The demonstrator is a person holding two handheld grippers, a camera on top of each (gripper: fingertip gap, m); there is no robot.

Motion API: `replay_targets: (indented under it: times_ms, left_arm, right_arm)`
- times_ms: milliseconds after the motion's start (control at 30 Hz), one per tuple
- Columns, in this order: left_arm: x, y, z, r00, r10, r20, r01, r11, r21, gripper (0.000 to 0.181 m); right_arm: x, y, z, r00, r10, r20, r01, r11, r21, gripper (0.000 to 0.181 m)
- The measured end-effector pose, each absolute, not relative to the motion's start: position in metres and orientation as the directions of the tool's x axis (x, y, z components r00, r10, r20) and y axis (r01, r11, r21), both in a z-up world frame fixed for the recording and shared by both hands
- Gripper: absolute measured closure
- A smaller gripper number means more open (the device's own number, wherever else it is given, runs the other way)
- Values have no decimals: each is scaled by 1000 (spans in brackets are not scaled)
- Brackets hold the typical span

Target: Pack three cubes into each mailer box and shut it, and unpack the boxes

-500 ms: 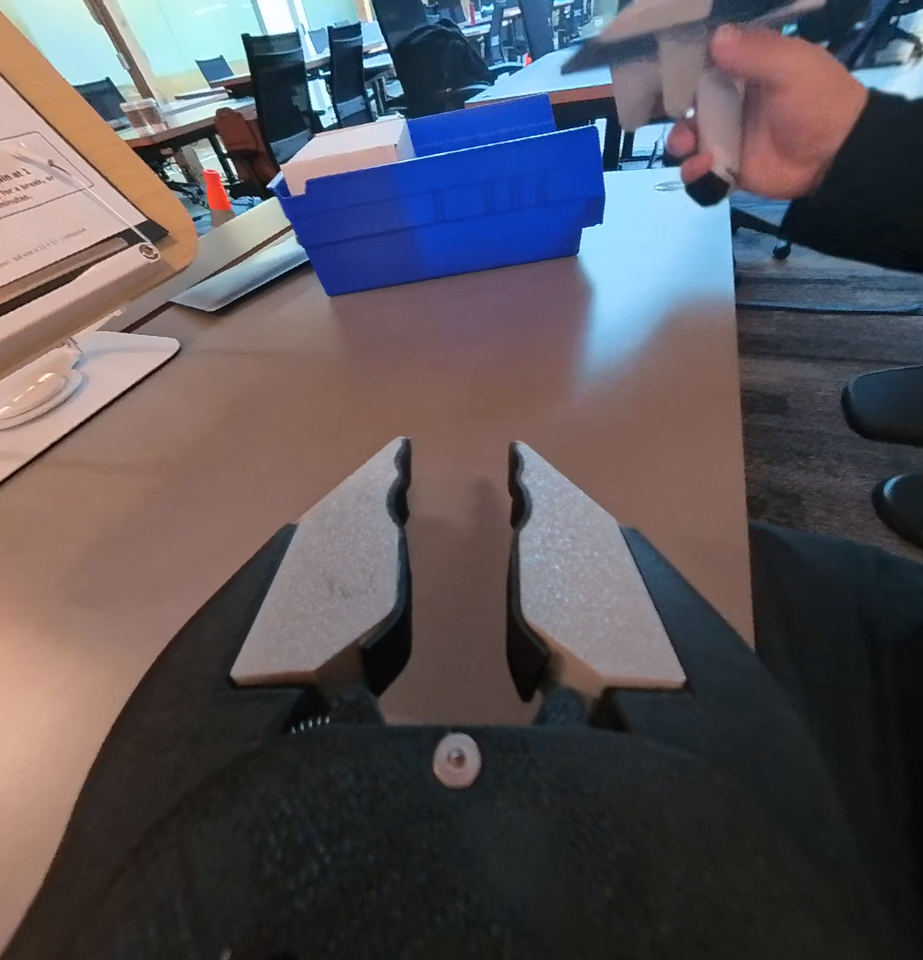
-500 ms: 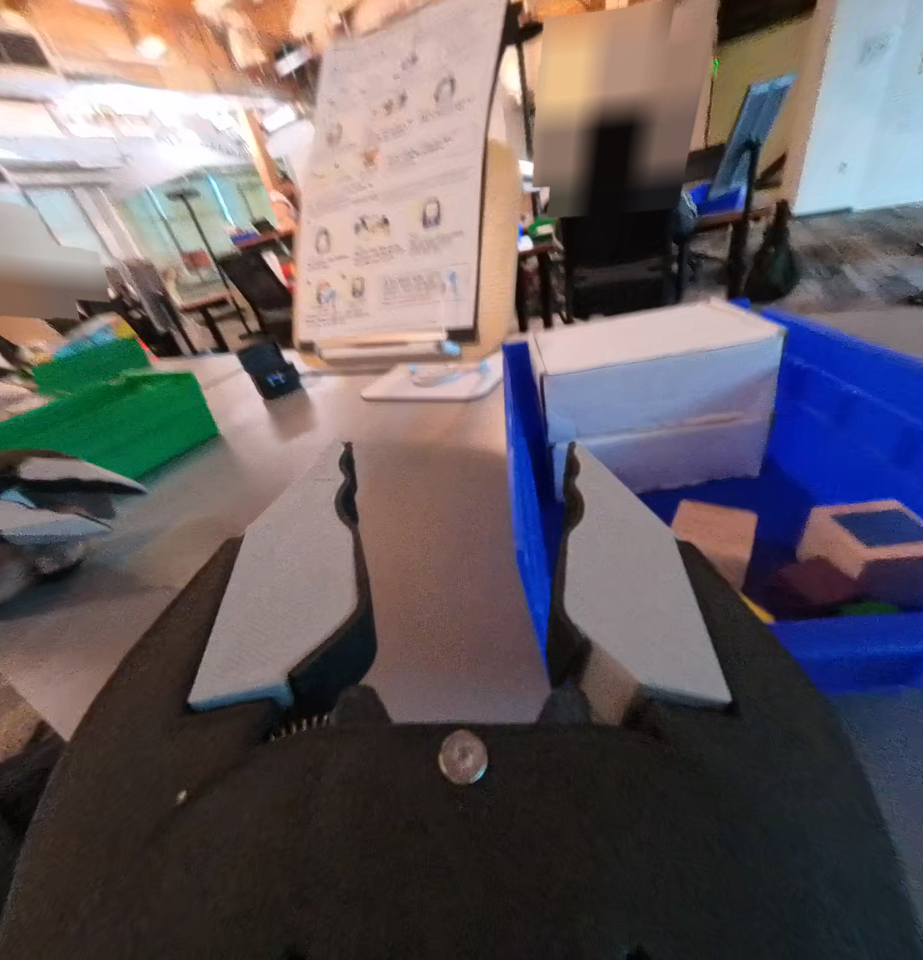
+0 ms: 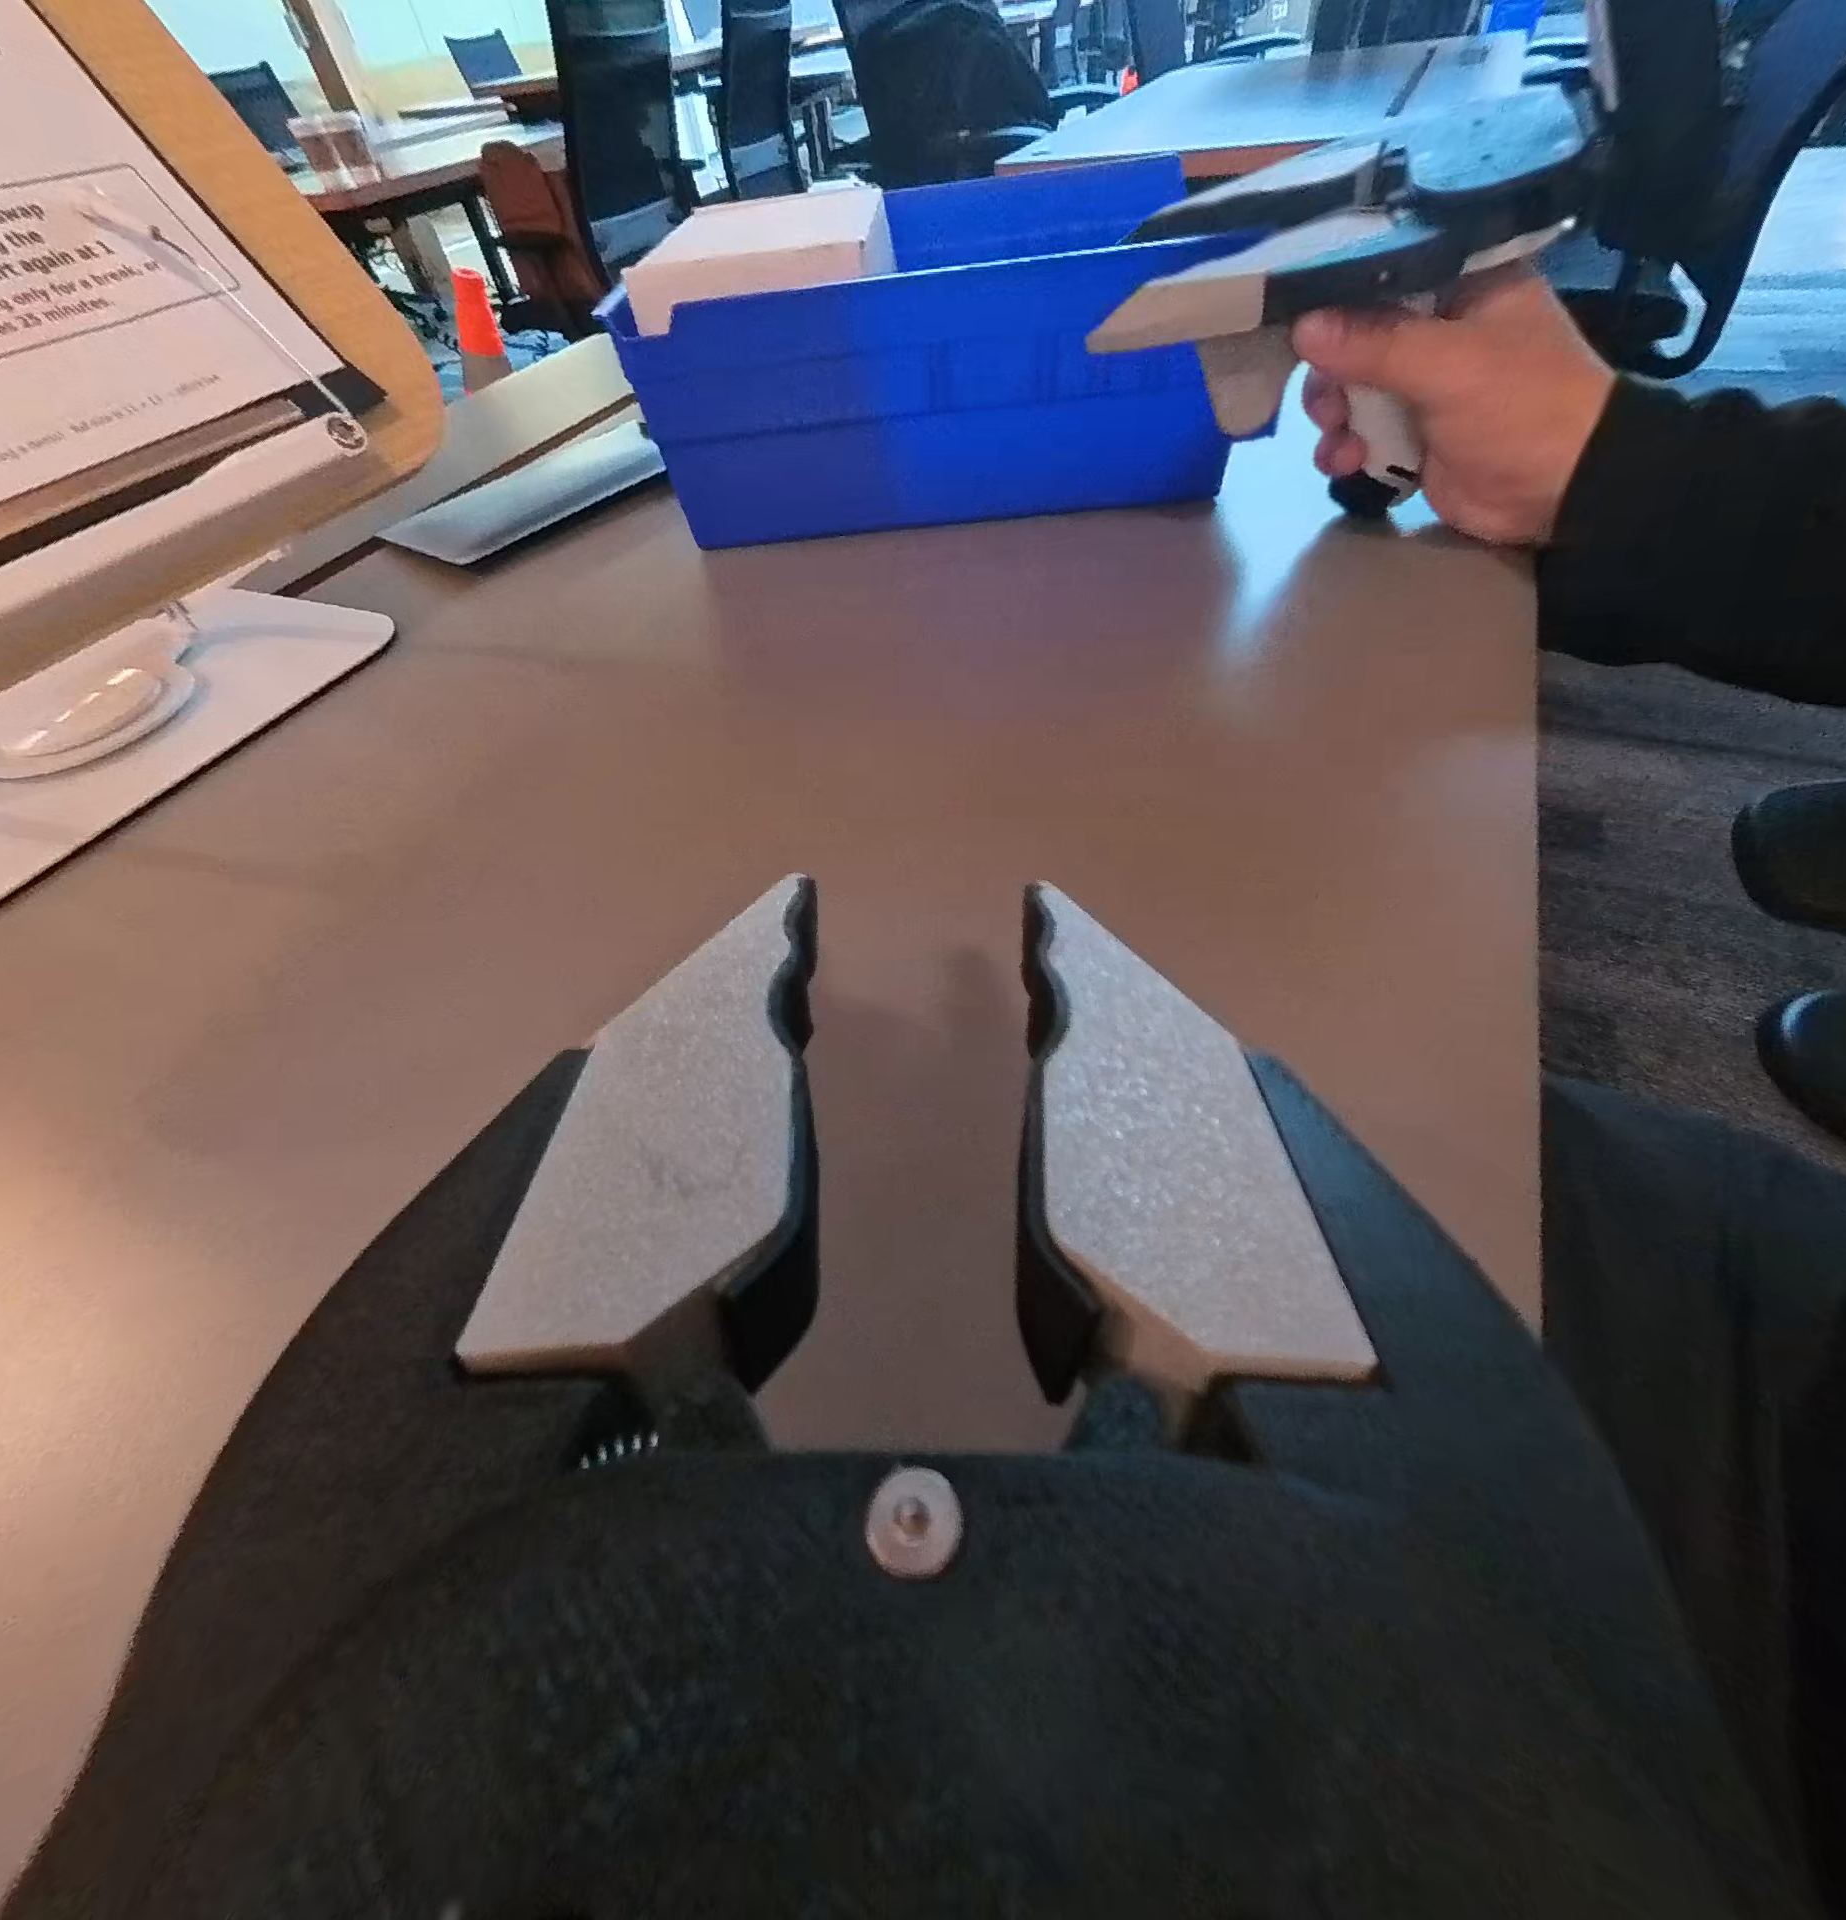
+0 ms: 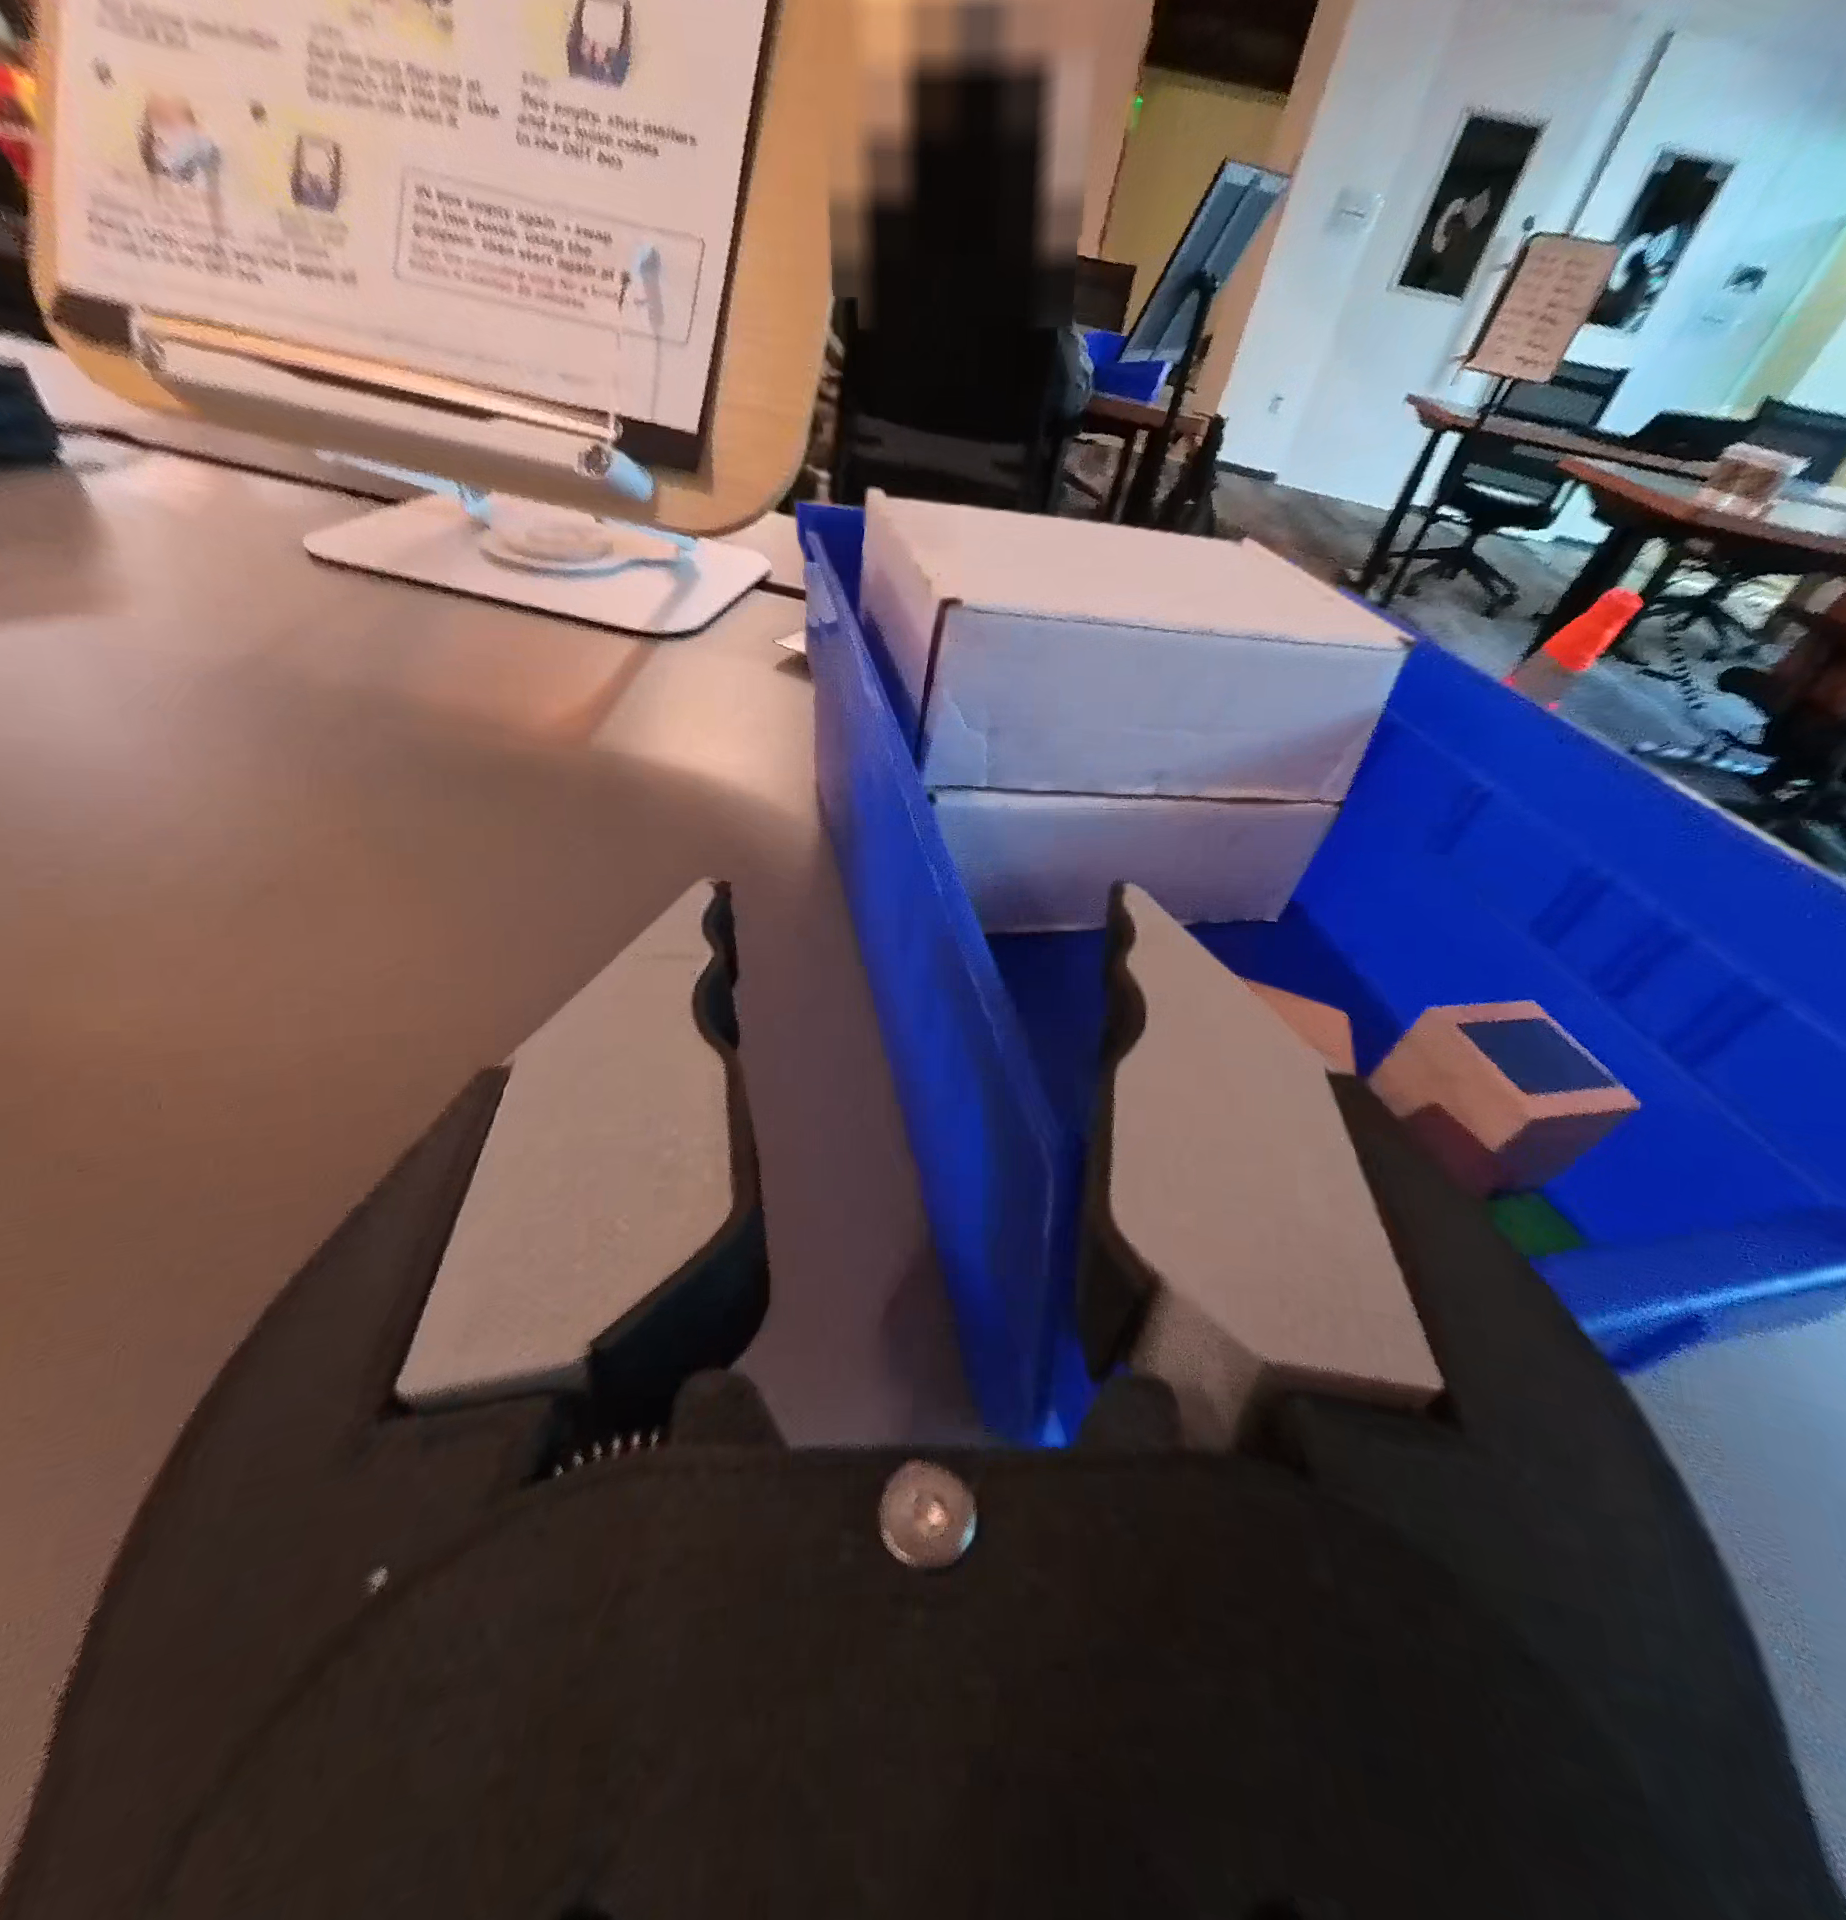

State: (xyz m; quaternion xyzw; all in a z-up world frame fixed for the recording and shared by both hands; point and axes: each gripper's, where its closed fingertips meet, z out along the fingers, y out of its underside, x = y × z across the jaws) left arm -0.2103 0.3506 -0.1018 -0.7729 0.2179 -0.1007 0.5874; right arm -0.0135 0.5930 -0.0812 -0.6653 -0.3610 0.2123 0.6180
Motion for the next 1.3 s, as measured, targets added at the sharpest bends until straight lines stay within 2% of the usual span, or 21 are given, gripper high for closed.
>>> replay_targets:
  times_ms: [167,367,667,833,1033,1300]
  left_arm:
    - [-216,353,-102,902,-421,-99,-210,-225,-951,143]
    - [-216,352,-103,904,-412,-117,-226,-226,-948,144]
    - [-216,352,-105,904,-405,-136,-243,-226,-943,143]
    - [-213,351,-108,898,-399,-183,-290,-226,-930,143]
    - [-216,353,-109,906,-398,-147,-262,-251,-932,143]
    - [-219,354,-110,915,-375,-147,-257,-265,-929,143]
  right_arm:
    - [-20,598,-85,639,758,128,217,-18,-976,110]
    - [-13,595,-74,678,714,175,189,61,-980,120]
    - [-11,595,-74,688,702,182,193,64,-979,126]
    - [-9,595,-77,698,694,176,204,43,-978,123]
    - [-9,595,-80,701,692,172,215,25,-976,121]
    - [-14,596,-87,683,708,180,254,0,-967,126]
